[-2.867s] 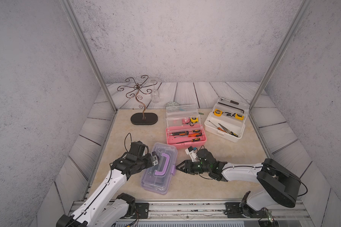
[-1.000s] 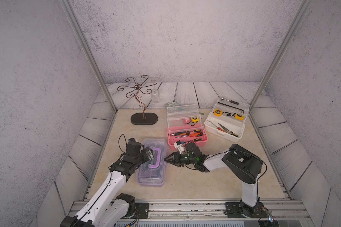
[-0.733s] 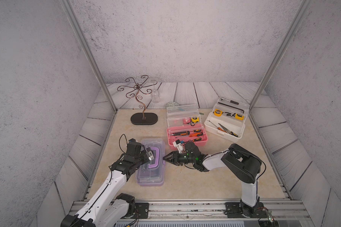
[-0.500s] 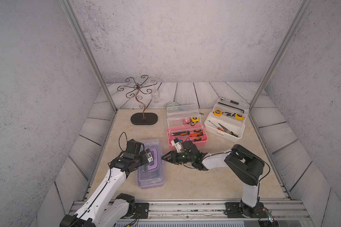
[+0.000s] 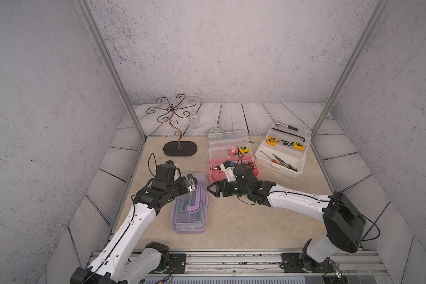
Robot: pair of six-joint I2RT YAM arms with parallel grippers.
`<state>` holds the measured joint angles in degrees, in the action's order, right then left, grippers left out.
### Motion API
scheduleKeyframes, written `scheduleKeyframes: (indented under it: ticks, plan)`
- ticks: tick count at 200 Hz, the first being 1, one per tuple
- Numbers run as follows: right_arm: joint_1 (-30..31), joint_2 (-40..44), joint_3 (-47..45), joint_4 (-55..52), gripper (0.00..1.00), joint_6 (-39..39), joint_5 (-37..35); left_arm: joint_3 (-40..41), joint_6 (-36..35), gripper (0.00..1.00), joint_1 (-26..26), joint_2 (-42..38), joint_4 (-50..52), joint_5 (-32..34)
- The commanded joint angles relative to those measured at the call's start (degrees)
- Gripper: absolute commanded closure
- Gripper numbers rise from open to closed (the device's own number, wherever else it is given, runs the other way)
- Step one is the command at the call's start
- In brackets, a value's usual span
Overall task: Close toolboxes
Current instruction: Move the toolbox to the center of the board.
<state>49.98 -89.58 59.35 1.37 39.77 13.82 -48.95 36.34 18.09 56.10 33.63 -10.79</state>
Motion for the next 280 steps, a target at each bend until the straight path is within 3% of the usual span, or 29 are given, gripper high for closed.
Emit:
scheduleKeyframes:
  ticks: [1, 22, 58, 92, 150, 202, 240, 262, 280]
  plan:
    - [-1.15, 4.67, 1.44, -10.92, 0.01, -4.89, -8.86, -1.49, -1.27, 0.04, 1.90, 0.08, 1.84, 0.19]
    - [-2.21, 7.73, 1.27, -16.34, 0.01, -5.90, -15.85, -2.09, -1.92, 0.11, 5.05, 1.33, 3.23, 2.65]
    - [-9.93, 13.30, -5.30, -14.20, 0.01, -5.56, -9.73, -4.16, -3.50, 0.16, 11.07, 4.22, 6.32, 9.26]
    - [-14.39, 15.78, -8.36, -16.00, 0.01, -4.78, -10.16, -4.49, -4.51, 0.25, 13.40, 7.07, 6.28, 10.71]
    - [-15.35, 16.20, -8.52, -17.83, 0.01, -6.06, -12.33, -6.21, -5.50, 0.37, 15.29, 13.62, 7.59, 10.79]
    - [-15.67, 14.37, -8.73, -16.66, 0.01, -5.40, -11.63, -4.80, -6.09, 0.57, 17.07, 17.40, 9.74, 10.89]
    - [-15.87, 13.79, -8.73, -15.47, 0.01, -4.92, -11.11, -4.38, -5.13, 0.64, 16.98, 18.51, 10.40, 18.29]
    - [-16.09, 12.48, -8.03, -15.87, 0.01, -5.40, -10.97, -3.92, -2.87, 0.68, 16.51, 19.59, 8.10, 25.95]
    - [-16.45, 12.46, -7.51, -16.56, 0.01, -6.03, -10.66, -2.31, -1.79, 0.70, 15.06, 20.34, 4.95, 26.75]
